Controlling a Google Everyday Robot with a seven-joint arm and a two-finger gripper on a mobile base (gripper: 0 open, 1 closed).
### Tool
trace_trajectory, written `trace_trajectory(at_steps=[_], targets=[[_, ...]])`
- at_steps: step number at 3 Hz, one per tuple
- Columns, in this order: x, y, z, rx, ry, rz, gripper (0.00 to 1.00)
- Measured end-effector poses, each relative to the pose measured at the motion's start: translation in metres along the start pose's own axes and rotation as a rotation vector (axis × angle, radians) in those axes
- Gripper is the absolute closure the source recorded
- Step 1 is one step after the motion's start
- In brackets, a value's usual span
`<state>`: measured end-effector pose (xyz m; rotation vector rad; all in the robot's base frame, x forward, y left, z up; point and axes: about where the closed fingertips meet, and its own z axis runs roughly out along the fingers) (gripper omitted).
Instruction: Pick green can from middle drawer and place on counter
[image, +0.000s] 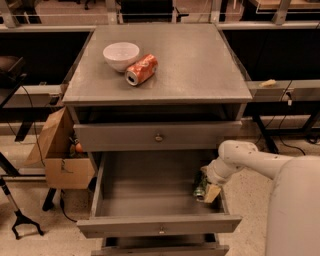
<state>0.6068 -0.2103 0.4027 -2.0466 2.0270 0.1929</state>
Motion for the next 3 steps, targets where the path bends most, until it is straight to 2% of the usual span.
trace_trajectory(at_steps=[2,3], targets=[[-0.040,0.010,-0.119,0.071,-0.046,-0.033,1.00],[-0.052,0.007,-0.198,0.101,-0.047,-0.073,1.00]])
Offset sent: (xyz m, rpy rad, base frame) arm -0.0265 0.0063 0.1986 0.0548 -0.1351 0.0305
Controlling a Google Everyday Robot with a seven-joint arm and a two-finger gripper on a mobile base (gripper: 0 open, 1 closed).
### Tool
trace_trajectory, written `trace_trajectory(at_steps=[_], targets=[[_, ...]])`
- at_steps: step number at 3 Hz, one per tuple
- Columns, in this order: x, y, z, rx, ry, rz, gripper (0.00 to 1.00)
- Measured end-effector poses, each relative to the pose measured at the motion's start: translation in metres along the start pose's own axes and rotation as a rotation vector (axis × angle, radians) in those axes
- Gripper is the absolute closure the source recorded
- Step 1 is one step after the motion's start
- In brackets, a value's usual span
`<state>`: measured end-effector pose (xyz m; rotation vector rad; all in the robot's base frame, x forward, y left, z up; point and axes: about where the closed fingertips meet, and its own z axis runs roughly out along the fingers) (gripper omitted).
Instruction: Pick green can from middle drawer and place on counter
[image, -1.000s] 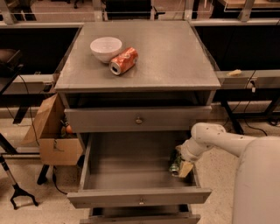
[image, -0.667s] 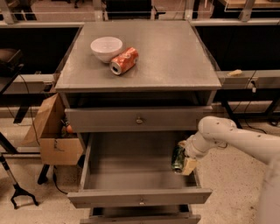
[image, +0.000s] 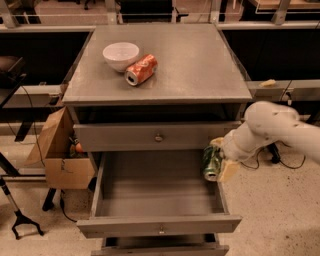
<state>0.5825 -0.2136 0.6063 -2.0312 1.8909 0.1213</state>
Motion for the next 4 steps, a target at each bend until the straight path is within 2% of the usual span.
trace_trajectory(at_steps=[1,2,3,4], targets=[[-0.017,-0.014,-0.087,0.018,0.026,-0.036,1.00],[-0.042,-0.036,-0.165,0.059,0.062,-0.051,1.00],[-0.076,-0.066,-0.217,0.126,0.087,-0.052,1.00],[-0.109,-0.105,-0.237,0.194,0.114,-0.015,1.00]])
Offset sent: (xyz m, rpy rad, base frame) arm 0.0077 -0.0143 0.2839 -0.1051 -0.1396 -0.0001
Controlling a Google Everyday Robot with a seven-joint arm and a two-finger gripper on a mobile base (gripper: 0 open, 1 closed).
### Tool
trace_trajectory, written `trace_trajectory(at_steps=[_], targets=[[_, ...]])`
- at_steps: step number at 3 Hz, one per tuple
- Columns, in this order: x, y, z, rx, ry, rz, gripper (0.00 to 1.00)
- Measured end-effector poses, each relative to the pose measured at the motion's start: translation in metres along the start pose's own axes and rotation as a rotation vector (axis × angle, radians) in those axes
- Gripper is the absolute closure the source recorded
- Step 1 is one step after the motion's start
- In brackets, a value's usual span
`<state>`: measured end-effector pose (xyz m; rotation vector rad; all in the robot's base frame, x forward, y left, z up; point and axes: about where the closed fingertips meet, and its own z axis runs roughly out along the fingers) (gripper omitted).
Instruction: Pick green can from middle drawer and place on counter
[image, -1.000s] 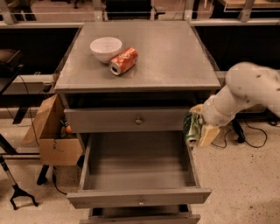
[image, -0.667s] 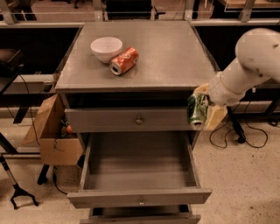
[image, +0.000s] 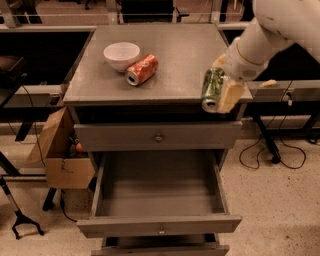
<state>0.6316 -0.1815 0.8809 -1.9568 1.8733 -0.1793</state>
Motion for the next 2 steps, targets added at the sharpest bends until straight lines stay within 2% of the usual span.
trace_trajectory(at_steps=[1,2], targets=[[-0.016,-0.044,0.010,0.063,0.042,0.072,1.00],[-0.019,-0.079,0.032,0.134,0.063,0.170,1.00]])
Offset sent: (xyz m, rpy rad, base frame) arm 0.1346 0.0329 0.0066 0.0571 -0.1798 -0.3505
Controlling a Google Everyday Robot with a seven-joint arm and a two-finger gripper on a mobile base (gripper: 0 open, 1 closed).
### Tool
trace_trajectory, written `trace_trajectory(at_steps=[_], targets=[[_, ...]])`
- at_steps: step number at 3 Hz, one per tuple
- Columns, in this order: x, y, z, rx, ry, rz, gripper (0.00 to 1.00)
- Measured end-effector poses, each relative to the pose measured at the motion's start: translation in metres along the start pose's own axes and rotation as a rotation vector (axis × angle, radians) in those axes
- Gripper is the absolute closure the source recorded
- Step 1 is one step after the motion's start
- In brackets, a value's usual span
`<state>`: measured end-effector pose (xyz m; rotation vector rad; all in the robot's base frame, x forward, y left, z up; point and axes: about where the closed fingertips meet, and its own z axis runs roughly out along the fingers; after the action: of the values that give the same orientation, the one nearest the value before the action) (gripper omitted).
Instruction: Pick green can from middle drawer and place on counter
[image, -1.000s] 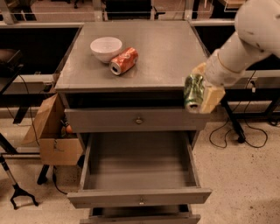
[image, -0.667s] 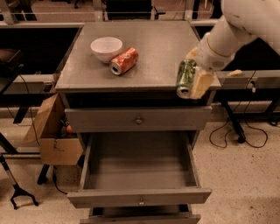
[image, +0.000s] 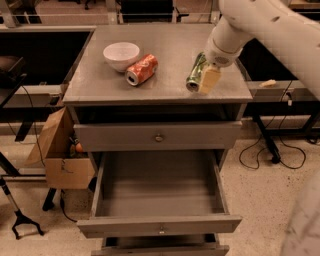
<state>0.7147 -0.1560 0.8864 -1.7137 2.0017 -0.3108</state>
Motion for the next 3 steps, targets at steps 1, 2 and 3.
trace_trajectory(at_steps=[1,2,3], targets=[[-0.008,-0.025,0.030,0.052,-0.029,0.121,0.73],[-0.016,-0.032,0.043,0.039,-0.093,0.148,0.50],[-0.021,-0.033,0.047,0.001,-0.171,0.130,0.27]])
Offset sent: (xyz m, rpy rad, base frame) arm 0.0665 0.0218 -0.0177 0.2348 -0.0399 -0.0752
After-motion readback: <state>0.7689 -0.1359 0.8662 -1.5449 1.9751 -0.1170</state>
